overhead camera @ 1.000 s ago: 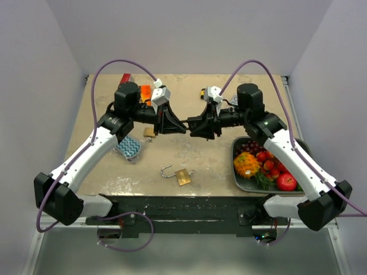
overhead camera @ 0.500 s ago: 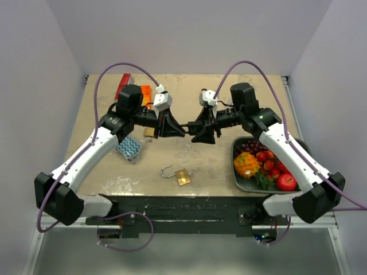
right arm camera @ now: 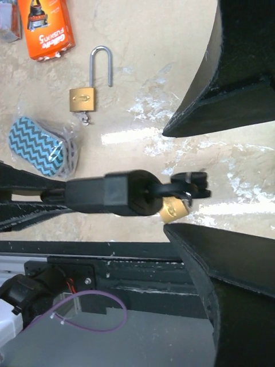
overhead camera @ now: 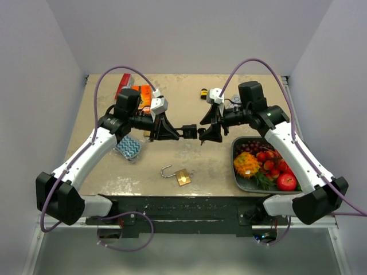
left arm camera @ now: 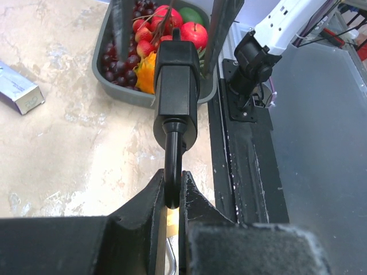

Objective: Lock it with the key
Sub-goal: Lock the lock.

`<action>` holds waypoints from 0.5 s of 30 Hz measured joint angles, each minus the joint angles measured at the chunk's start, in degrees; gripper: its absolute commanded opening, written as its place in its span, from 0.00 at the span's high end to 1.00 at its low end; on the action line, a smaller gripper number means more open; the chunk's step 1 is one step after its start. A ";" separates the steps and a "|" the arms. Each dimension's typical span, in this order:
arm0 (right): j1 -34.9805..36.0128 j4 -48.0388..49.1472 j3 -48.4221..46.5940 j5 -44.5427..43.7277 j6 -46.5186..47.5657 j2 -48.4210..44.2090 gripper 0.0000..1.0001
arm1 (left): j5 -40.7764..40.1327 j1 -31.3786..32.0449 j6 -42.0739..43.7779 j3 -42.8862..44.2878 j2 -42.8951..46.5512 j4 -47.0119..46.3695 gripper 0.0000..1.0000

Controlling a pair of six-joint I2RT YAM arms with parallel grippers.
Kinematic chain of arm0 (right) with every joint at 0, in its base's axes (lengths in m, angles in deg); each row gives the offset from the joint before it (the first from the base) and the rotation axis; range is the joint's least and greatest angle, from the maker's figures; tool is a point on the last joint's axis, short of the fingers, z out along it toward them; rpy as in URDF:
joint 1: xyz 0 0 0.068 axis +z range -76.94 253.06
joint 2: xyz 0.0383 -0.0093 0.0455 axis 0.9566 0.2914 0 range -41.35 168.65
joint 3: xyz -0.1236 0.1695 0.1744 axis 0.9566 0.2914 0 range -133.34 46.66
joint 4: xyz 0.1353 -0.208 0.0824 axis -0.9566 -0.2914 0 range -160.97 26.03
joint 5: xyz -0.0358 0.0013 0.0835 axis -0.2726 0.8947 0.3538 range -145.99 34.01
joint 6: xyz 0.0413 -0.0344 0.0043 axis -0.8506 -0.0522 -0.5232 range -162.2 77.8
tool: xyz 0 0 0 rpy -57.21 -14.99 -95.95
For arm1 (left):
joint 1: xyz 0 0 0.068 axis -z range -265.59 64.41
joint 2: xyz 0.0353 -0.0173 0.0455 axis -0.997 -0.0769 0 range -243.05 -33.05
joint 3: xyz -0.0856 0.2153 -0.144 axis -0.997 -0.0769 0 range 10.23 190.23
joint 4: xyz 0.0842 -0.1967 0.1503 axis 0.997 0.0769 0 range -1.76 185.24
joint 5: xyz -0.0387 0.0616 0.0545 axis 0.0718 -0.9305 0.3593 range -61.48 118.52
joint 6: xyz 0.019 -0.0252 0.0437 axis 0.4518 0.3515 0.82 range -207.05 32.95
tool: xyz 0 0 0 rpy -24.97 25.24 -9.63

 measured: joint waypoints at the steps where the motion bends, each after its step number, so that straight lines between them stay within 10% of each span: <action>1: -0.28 -1.03 -0.11 0.00 0.81 -0.22 0.40 | -0.02 -0.22 0.17 -0.26 0.00 0.04 1.00; 15: -0.48 -3.34 0.02 -0.46 2.84 -1.88 0.54 | 0.02 -0.79 0.46 -0.74 0.02 0.57 1.00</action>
